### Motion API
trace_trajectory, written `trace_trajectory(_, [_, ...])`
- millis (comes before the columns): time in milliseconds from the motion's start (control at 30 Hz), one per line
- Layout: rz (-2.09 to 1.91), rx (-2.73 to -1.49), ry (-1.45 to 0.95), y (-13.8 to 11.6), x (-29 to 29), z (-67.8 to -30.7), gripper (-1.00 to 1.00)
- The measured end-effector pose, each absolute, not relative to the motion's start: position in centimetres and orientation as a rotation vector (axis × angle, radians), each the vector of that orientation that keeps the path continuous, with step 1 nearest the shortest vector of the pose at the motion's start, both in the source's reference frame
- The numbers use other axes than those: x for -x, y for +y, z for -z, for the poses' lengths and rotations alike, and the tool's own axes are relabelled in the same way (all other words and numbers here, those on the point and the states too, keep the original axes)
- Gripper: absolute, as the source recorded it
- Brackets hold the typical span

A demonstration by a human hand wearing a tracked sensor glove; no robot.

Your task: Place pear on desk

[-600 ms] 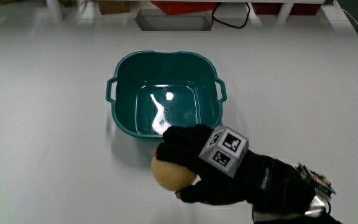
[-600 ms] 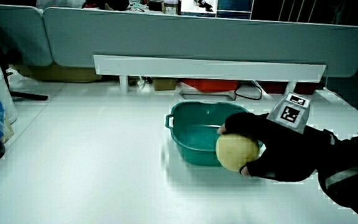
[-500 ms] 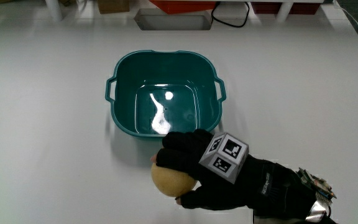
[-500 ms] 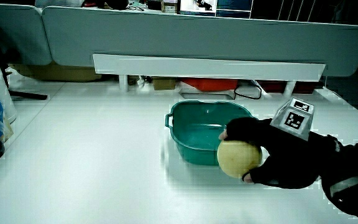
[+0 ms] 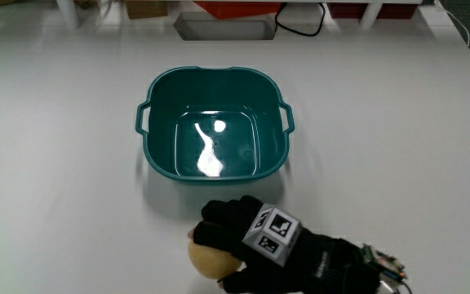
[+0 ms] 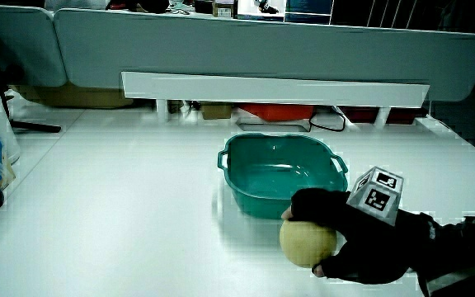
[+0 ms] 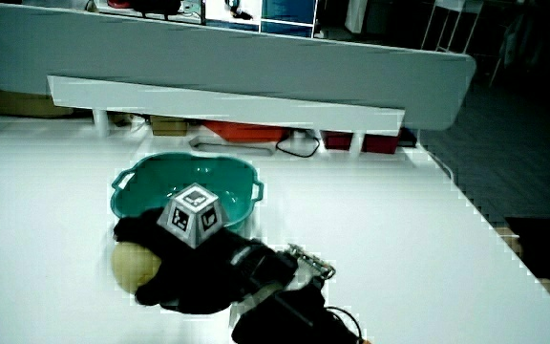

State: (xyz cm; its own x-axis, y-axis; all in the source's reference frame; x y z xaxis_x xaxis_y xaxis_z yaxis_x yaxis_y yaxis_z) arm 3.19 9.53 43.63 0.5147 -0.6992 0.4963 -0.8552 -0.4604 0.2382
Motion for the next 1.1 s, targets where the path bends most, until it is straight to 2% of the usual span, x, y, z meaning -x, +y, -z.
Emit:
trace_trajectory(333, [-0.453,-2.259,-1.227,10.1,-3.1,-45.7,0.00])
trace_trajectory(733, [-0.452,-2.257,-1.209,10.0,-3.3,-45.9,0.00])
trace_trajectory(1100, [-0.406,-2.230,-1.201,10.0,-3.1,-46.1,-0.50])
